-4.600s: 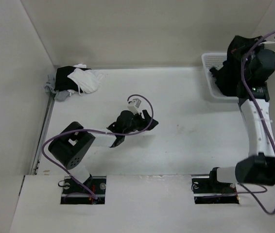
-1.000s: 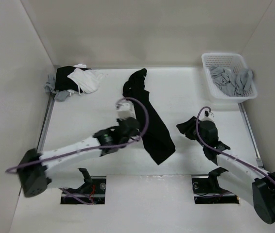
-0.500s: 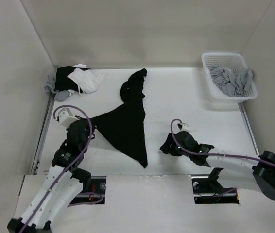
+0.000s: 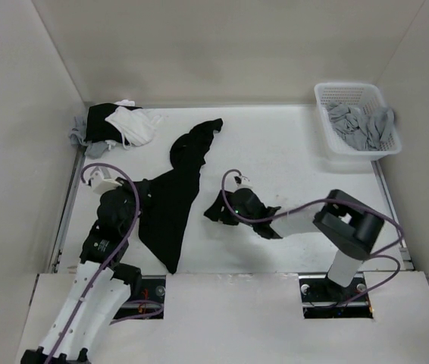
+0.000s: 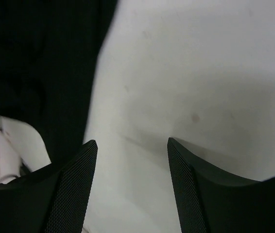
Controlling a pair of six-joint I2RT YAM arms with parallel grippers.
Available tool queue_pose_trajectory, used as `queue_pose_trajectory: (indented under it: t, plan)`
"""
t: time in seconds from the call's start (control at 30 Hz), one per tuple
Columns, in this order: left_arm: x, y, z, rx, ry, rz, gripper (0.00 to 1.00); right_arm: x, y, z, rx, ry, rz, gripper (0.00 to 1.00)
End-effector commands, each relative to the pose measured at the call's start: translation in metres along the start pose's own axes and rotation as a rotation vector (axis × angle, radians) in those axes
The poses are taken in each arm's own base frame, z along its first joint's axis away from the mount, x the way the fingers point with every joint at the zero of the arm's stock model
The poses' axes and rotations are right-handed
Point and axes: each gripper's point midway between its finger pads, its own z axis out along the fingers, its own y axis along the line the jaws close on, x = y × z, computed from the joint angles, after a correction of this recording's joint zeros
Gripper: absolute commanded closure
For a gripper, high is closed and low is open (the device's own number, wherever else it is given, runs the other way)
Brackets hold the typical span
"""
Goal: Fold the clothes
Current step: Flatten the tank top out
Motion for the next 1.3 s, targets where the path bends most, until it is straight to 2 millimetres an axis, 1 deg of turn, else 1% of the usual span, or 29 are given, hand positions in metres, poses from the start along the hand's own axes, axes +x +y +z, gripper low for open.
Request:
queue_pose_trajectory:
  t: [0.0, 0.03, 0.07, 0.23, 0.33, 0.4, 0.43, 0.47, 0.5, 0.53, 0.6, 0.63, 0.67, 0.7, 0.73, 0.77, 0.8, 0.83, 0.9, 0.97, 1.03, 1.07, 1.1, 1.13, 1.17, 1.2, 1.23, 1.27]
  plan:
    - [0.0, -0.059, -0.006, 0.215, 0.015, -0.022, 0.97, -0.034, 0.04, 0.037, -0.133, -0.084, 0.09, 0.37]
    - [0.001, -0.073, -0.01, 0.263, 0.019, -0.013, 0.97, -0.042, 0.042, 0.049, -0.127, -0.096, 0.101, 0.38]
    - [0.001, -0.083, -0.012, 0.293, 0.017, -0.007, 0.97, -0.046, 0.04, 0.059, -0.11, -0.1, 0.109, 0.39]
    - [-0.003, -0.117, -0.026, 0.373, -0.004, 0.017, 0.97, -0.048, 0.034, 0.095, -0.049, -0.089, 0.166, 0.48]
    - [-0.006, -0.138, -0.037, 0.443, -0.012, 0.019, 0.97, -0.051, 0.039, 0.111, -0.06, -0.077, 0.191, 0.48]
    - [-0.008, -0.151, -0.043, 0.478, -0.009, 0.021, 0.97, -0.052, 0.041, 0.123, -0.062, -0.063, 0.208, 0.54]
    - [-0.009, -0.158, -0.046, 0.493, -0.008, 0.027, 0.97, -0.053, 0.044, 0.126, -0.068, -0.057, 0.208, 0.61]
    - [-0.011, -0.165, -0.048, 0.503, -0.017, 0.046, 0.97, -0.06, 0.045, 0.128, -0.073, -0.075, 0.207, 0.83]
    - [-0.011, -0.17, -0.049, 0.509, -0.017, 0.057, 0.97, -0.065, 0.044, 0.127, -0.071, -0.094, 0.211, 0.94]
    - [-0.012, -0.175, -0.05, 0.513, -0.021, 0.072, 0.97, -0.076, 0.04, 0.119, -0.072, -0.137, 0.219, 1.0]
    - [-0.018, -0.18, -0.05, 0.508, -0.051, 0.106, 0.97, -0.102, 0.038, 0.084, -0.086, -0.254, 0.202, 1.0]
    - [-0.023, -0.18, -0.049, 0.497, -0.072, 0.114, 0.97, -0.117, 0.034, 0.056, -0.082, -0.314, 0.176, 1.0]
    - [-0.024, -0.179, -0.049, 0.492, -0.079, 0.116, 0.97, -0.124, 0.032, 0.042, -0.081, -0.336, 0.162, 1.0]
    - [-0.032, -0.178, -0.048, 0.481, -0.106, 0.109, 0.97, -0.139, 0.028, 0.01, -0.076, -0.375, 0.126, 1.0]
    - [-0.033, -0.177, -0.047, 0.479, -0.11, 0.108, 0.97, -0.142, 0.028, 0.004, -0.075, -0.379, 0.119, 1.0]
    - [-0.04, -0.173, -0.047, 0.471, -0.129, 0.096, 0.97, -0.155, 0.027, -0.026, -0.072, -0.383, 0.074, 1.0]
    - [-0.044, -0.169, -0.048, 0.461, -0.143, 0.088, 0.97, -0.161, 0.028, -0.043, -0.065, -0.382, 0.036, 1.0]
    - [-0.047, -0.166, -0.049, 0.458, -0.15, 0.086, 0.97, -0.164, 0.03, -0.053, -0.061, -0.38, 0.012, 1.0]
    - [-0.053, -0.153, -0.052, 0.428, -0.165, 0.081, 0.97, -0.174, 0.039, -0.095, -0.025, -0.388, -0.089, 1.0]
    - [-0.051, -0.144, -0.053, 0.407, -0.161, 0.086, 0.97, -0.178, 0.04, -0.119, 0.01, -0.388, -0.138, 1.0]
    - [-0.043, -0.129, -0.049, 0.368, -0.146, 0.096, 0.97, -0.178, 0.041, -0.132, 0.024, -0.381, -0.158, 0.99]
    - [-0.038, -0.122, -0.047, 0.351, -0.134, 0.099, 0.97, -0.18, 0.044, -0.135, 0.026, -0.366, -0.175, 0.98]
    - [-0.034, -0.117, -0.045, 0.338, -0.127, 0.099, 0.97, -0.182, 0.045, -0.132, 0.031, -0.36, -0.185, 0.98]
    - [-0.027, -0.108, -0.04, 0.315, -0.115, 0.103, 0.97, -0.189, 0.043, -0.126, 0.043, -0.361, -0.193, 0.98]
    - [-0.018, -0.097, -0.034, 0.284, -0.096, 0.102, 0.97, -0.203, 0.042, -0.111, 0.058, -0.354, -0.199, 0.98]
    - [-0.016, -0.093, -0.032, 0.275, -0.092, 0.103, 0.97, -0.209, 0.044, -0.101, 0.061, -0.343, -0.204, 0.97]
    - [-0.009, -0.083, -0.025, 0.245, -0.081, 0.106, 0.97, -0.227, 0.046, -0.077, 0.066, -0.333, -0.209, 0.96]
    - [-0.006, -0.077, -0.021, 0.228, -0.075, 0.102, 0.97, -0.24, 0.044, -0.056, 0.078, -0.319, -0.205, 0.96]
